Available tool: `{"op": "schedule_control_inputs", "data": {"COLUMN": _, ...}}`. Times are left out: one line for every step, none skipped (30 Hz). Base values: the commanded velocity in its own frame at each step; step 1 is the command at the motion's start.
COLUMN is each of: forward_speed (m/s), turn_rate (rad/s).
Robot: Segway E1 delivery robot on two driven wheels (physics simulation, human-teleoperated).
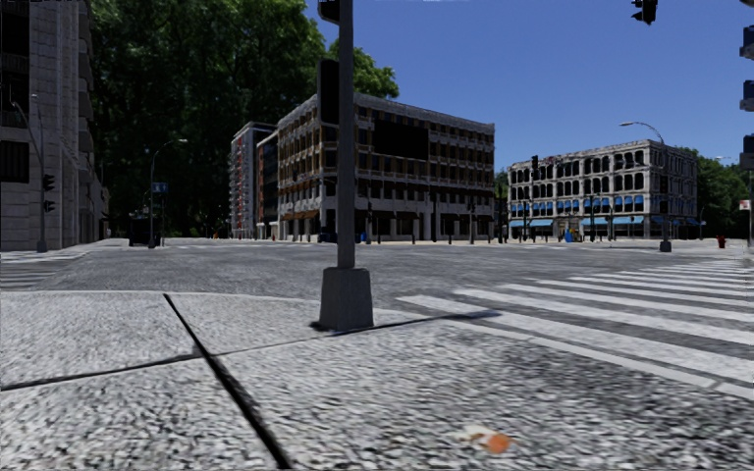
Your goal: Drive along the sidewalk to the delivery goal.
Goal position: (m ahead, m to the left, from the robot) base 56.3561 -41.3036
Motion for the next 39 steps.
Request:
{"op": "schedule_control_inputs", "data": {"forward_speed": 2.00, "turn_rate": -0.58}}
{"op": "schedule_control_inputs", "data": {"forward_speed": 2.00, "turn_rate": -0.58}}
{"op": "schedule_control_inputs", "data": {"forward_speed": 2.00, "turn_rate": -0.58}}
{"op": "schedule_control_inputs", "data": {"forward_speed": 2.00, "turn_rate": -0.58}}
{"op": "schedule_control_inputs", "data": {"forward_speed": 2.00, "turn_rate": -0.58}}
{"op": "schedule_control_inputs", "data": {"forward_speed": 2.00, "turn_rate": -0.58}}
{"op": "schedule_control_inputs", "data": {"forward_speed": 2.00, "turn_rate": -0.58}}
{"op": "schedule_control_inputs", "data": {"forward_speed": 1.99, "turn_rate": -0.58}}
{"op": "schedule_control_inputs", "data": {"forward_speed": 1.99, "turn_rate": -0.58}}
{"op": "schedule_control_inputs", "data": {"forward_speed": 1.99, "turn_rate": -0.58}}
{"op": "schedule_control_inputs", "data": {"forward_speed": 1.99, "turn_rate": -0.58}}
{"op": "schedule_control_inputs", "data": {"forward_speed": 1.99, "turn_rate": -0.58}}
{"op": "schedule_control_inputs", "data": {"forward_speed": 1.99, "turn_rate": -0.58}}
{"op": "schedule_control_inputs", "data": {"forward_speed": 1.99, "turn_rate": -0.58}}
{"op": "schedule_control_inputs", "data": {"forward_speed": 1.99, "turn_rate": -0.58}}
{"op": "schedule_control_inputs", "data": {"forward_speed": 1.99, "turn_rate": -0.58}}
{"op": "schedule_control_inputs", "data": {"forward_speed": 1.99, "turn_rate": -0.58}}
{"op": "schedule_control_inputs", "data": {"forward_speed": 1.99, "turn_rate": -0.58}}
{"op": "schedule_control_inputs", "data": {"forward_speed": 1.99, "turn_rate": -0.58}}
{"op": "schedule_control_inputs", "data": {"forward_speed": 1.99, "turn_rate": -0.58}}
{"op": "schedule_control_inputs", "data": {"forward_speed": 1.99, "turn_rate": -0.58}}
{"op": "schedule_control_inputs", "data": {"forward_speed": 1.99, "turn_rate": -0.58}}
{"op": "schedule_control_inputs", "data": {"forward_speed": 1.99, "turn_rate": -0.58}}
{"op": "schedule_control_inputs", "data": {"forward_speed": 1.99, "turn_rate": -0.58}}
{"op": "schedule_control_inputs", "data": {"forward_speed": 1.99, "turn_rate": -0.58}}
{"op": "schedule_control_inputs", "data": {"forward_speed": 1.99, "turn_rate": -0.58}}
{"op": "schedule_control_inputs", "data": {"forward_speed": 1.99, "turn_rate": -0.58}}
{"op": "schedule_control_inputs", "data": {"forward_speed": 1.99, "turn_rate": -0.58}}
{"op": "schedule_control_inputs", "data": {"forward_speed": 1.99, "turn_rate": -0.58}}
{"op": "schedule_control_inputs", "data": {"forward_speed": 1.99, "turn_rate": -0.58}}
{"op": "schedule_control_inputs", "data": {"forward_speed": 1.99, "turn_rate": -0.58}}
{"op": "schedule_control_inputs", "data": {"forward_speed": 1.99, "turn_rate": -0.58}}
{"op": "schedule_control_inputs", "data": {"forward_speed": 1.99, "turn_rate": -0.58}}
{"op": "schedule_control_inputs", "data": {"forward_speed": 1.99, "turn_rate": -0.58}}
{"op": "schedule_control_inputs", "data": {"forward_speed": 1.99, "turn_rate": -0.58}}
{"op": "schedule_control_inputs", "data": {"forward_speed": 1.99, "turn_rate": -0.58}}
{"op": "schedule_control_inputs", "data": {"forward_speed": 1.99, "turn_rate": -0.58}}
{"op": "schedule_control_inputs", "data": {"forward_speed": 1.99, "turn_rate": -0.58}}
{"op": "schedule_control_inputs", "data": {"forward_speed": 1.99, "turn_rate": -0.58}}
